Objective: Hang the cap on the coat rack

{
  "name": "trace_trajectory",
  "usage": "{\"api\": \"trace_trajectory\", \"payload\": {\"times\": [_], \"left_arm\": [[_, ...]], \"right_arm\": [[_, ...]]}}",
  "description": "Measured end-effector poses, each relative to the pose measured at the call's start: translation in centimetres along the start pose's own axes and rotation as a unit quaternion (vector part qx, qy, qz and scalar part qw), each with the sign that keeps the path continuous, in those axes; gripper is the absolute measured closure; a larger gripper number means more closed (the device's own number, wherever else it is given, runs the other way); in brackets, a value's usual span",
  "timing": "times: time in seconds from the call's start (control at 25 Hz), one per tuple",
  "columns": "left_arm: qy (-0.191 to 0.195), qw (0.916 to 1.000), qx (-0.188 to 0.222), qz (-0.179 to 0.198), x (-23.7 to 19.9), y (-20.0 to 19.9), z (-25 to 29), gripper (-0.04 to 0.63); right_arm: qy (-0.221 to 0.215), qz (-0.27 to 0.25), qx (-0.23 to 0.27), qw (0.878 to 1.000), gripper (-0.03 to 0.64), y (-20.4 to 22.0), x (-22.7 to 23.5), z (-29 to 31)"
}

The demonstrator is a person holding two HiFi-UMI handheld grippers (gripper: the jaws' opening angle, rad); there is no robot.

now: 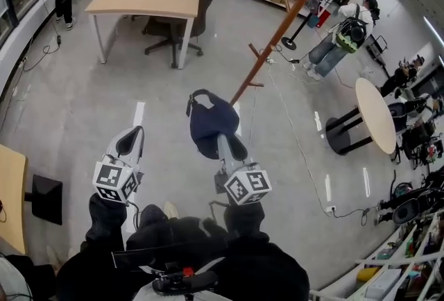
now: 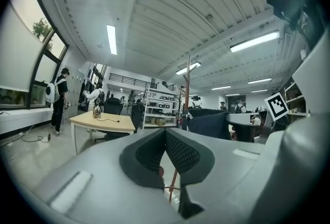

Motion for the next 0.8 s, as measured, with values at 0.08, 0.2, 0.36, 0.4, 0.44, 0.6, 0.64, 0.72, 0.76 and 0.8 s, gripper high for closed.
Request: {"api": "trace_trajectory", "payload": {"times": [0.08, 0.2, 0.36, 0.4, 0.44, 0.6, 0.64, 0.72, 0.76, 0.8], "left_arm": [[0.011, 0.9999, -0.003, 0.001, -0.8, -0.3, 1.0, 0.592], [0.034, 0.9994, -0.008, 0.006, -1.8, -1.0, 2.4, 0.592], [0.073, 0.9971, -0.016, 0.018, -3.0, -2.5, 4.9, 0.592], [0.084, 0.9961, -0.018, 0.022, -3.4, -2.9, 5.6, 0.592], [0.094, 0.9950, -0.019, 0.027, -3.8, -3.4, 6.3, 0.592], [0.134, 0.9898, -0.024, 0.042, -4.6, -4.6, 8.9, 0.592], [0.144, 0.9881, -0.027, 0.045, -4.6, -4.8, 9.4, 0.592], [0.165, 0.9845, -0.032, 0.050, -4.9, -5.2, 10.4, 0.592], [0.174, 0.9828, -0.035, 0.052, -5.1, -5.4, 10.8, 0.592], [0.181, 0.9813, -0.037, 0.054, -5.4, -5.7, 11.2, 0.592]], "right_arm": [[0.014, 0.002, 0.005, 1.000, 0.534, -0.4, 0.2, 0.6], [0.038, 0.005, 0.012, 0.999, 0.534, -1.0, 0.2, 1.2], [0.073, 0.014, 0.020, 0.997, 0.534, -1.9, 0.3, 2.0], [0.082, 0.017, 0.022, 0.996, 0.534, -2.0, 0.3, 2.3], [0.091, 0.020, 0.026, 0.995, 0.534, -2.2, 0.2, 2.6], [0.125, 0.028, 0.038, 0.991, 0.534, -2.5, 0.2, 3.3], [0.135, 0.031, 0.041, 0.990, 0.534, -2.6, 0.2, 3.3], [0.153, 0.037, 0.046, 0.986, 0.534, -2.8, 0.3, 3.5], [0.162, 0.039, 0.049, 0.985, 0.534, -3.0, 0.3, 3.7], [0.170, 0.041, 0.052, 0.983, 0.534, -3.1, 0.2, 3.9]]}}
Point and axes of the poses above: the fingertips, and each gripper's own axes: z forward along the fingers, x to its right, y out of its underside, the point moved 4 cm from there along -z, backward along the fingers, and after that the axes turned 15 degrees about -x, right-handed, at the moved point
